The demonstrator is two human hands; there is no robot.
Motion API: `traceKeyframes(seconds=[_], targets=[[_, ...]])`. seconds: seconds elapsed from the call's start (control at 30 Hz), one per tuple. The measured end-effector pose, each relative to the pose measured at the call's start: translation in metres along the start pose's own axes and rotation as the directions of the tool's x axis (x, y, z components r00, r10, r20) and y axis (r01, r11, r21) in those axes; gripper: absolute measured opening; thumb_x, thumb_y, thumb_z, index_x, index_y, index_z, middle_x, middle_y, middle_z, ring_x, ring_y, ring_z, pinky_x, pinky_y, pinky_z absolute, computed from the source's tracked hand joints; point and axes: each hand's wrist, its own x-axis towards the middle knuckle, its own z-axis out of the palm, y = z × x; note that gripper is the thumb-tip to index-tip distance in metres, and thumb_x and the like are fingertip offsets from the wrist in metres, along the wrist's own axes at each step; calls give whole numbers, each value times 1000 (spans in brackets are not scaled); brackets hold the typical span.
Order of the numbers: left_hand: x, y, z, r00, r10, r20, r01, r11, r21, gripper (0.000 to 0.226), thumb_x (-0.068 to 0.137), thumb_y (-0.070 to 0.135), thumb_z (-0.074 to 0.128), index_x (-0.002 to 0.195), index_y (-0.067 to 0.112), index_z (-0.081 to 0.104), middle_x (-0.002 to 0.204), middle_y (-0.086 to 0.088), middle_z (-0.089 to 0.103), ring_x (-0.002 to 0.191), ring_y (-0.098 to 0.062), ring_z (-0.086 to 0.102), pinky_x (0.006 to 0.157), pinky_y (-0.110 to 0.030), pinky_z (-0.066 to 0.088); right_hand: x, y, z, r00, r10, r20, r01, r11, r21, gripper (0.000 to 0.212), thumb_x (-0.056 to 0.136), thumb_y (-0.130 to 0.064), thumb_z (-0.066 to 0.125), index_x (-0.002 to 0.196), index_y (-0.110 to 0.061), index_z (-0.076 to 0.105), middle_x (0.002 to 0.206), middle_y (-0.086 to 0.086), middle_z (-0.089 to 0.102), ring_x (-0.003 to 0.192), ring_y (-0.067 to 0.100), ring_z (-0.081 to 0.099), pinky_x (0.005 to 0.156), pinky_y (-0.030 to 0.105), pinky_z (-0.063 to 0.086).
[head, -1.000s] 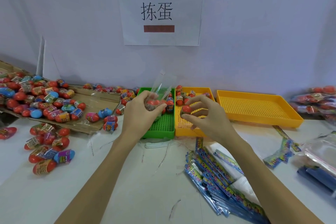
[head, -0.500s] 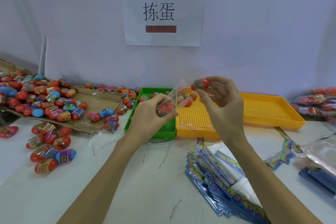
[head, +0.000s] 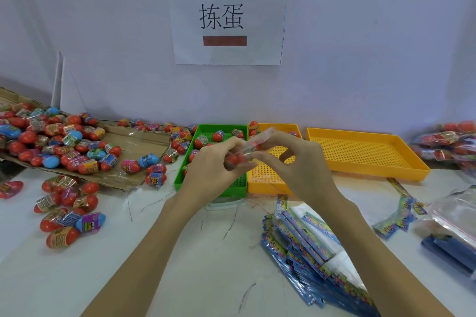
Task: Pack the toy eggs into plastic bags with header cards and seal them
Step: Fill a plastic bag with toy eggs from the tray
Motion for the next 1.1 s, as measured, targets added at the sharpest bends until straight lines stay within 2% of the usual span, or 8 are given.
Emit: traceKeyframes(seconds=[0.1, 0.23, 0.43, 0.53, 0.7, 0.8, 0.9, 1.1], targets=[[-1, 1, 0, 999, 42, 12, -42, 999, 23, 55, 89, 64, 59, 115, 17, 70, 87, 1, 72, 74, -17, 67, 67, -43, 55, 0, 3, 4, 1000, -15, 26, 15, 1000, -9, 17, 90, -26, 77, 106, -20, 80, 103, -5, 75, 96, 9, 67, 67, 23, 56], [0, 2, 0, 995, 92, -24, -90, 992, 84, 53, 93, 64, 56, 117, 20, 71, 85, 8, 73, 69, -7, 64, 59, -28, 51, 0, 6, 7, 997, -72, -4, 71, 996, -57, 12, 95, -9, 73, 104, -8, 81, 102, 5, 72, 99, 23, 67, 75, 35, 58], [4, -7, -7, 974, -205, -100, 184, 966, -183, 28, 90, 45, 77, 110, 27, 73, 89, 9, 75, 75, -6, 74, 63, -23, 61, 0, -12, 5, 995, -34, -97, 46, 991, 125, 21, 103, -12, 60, 113, -10, 79, 122, -2, 74, 123, 6, 63, 104, 7, 35], [7, -16, -15, 894, -426, -137, 334, 840, -427, 25, 87, 37, 82, 107, 26, 72, 98, 6, 76, 86, -8, 75, 70, -29, 64, -1, -13, 6, 992, 25, -120, -12, 994, 111, 21, 104, -9, 60, 115, -10, 78, 117, -3, 76, 113, 2, 66, 100, -5, 25], [9, -32, -25, 767, -577, -281, 325, 727, -605, 18, 96, 26, 75, 106, 12, 68, 100, -9, 78, 96, -30, 76, 87, -54, 62, -12, -9, 26, 970, 130, 205, -138, 990, 22, 29, 105, -28, 55, 128, -18, 71, 127, -9, 70, 121, 2, 59, 102, 16, 45], [7, -38, -30, 703, -556, -444, 297, 797, -526, 17, 97, 30, 73, 100, 14, 67, 95, -6, 75, 89, -29, 73, 78, -46, 62, -18, -16, 52, 904, 91, 418, -38, 990, -133, 38, 108, -40, 46, 138, -24, 63, 147, -8, 57, 140, 5, 42, 121, 28, 25], [5, -41, -37, 659, -511, -552, 241, 838, -490, 13, 94, 35, 74, 90, 26, 66, 82, 10, 71, 79, -17, 70, 71, -34, 58, -21, -27, 79, 860, 65, 506, 75, 965, -252, 47, 108, -54, 32, 146, -31, 50, 161, -6, 42, 150, 12, 33, 123, 31, 9], [4, -46, -39, 663, -477, -578, 207, 858, -471, 14, 95, 32, 74, 86, 28, 65, 76, 8, 70, 60, -1, 63, 59, -23, 56, -24, -27, 99, 824, 88, 560, 97, 951, -292, 48, 109, -53, 29, 148, -31, 48, 150, -4, 52, 139, 18, 45, 122, 37, 21]])
